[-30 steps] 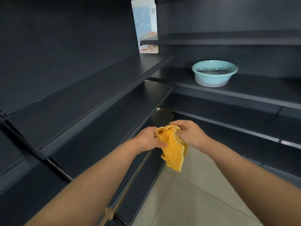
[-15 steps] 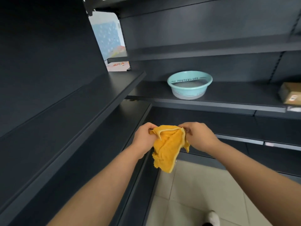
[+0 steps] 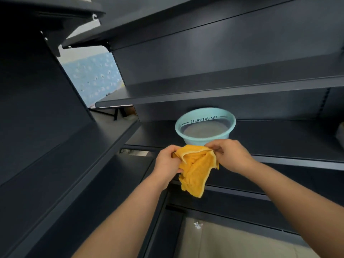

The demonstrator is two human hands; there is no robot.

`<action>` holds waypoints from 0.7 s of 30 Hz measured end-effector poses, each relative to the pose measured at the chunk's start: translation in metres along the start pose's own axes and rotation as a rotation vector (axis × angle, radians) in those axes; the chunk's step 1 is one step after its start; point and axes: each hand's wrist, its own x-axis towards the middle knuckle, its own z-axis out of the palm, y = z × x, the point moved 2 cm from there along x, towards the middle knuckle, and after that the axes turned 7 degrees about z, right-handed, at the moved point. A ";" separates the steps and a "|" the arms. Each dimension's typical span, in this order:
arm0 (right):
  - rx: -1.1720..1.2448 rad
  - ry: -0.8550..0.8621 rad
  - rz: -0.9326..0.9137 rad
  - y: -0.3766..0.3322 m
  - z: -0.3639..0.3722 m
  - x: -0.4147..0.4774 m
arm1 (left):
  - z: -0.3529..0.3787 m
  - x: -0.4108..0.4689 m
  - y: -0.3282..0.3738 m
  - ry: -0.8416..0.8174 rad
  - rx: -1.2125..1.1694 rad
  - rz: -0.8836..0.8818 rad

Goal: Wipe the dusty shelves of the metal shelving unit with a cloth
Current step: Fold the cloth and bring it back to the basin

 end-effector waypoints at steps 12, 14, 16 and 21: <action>0.111 0.302 0.070 0.037 -0.028 0.114 | 0.056 0.138 0.018 0.164 0.021 0.238; 0.133 0.393 0.061 0.041 -0.028 0.135 | 0.062 0.163 0.027 0.175 0.006 0.326; 0.165 0.464 0.050 0.043 -0.029 0.158 | 0.065 0.189 0.032 0.169 0.016 0.411; 0.008 0.232 0.173 0.056 -0.010 0.214 | 0.069 0.269 -0.001 -0.035 0.222 0.393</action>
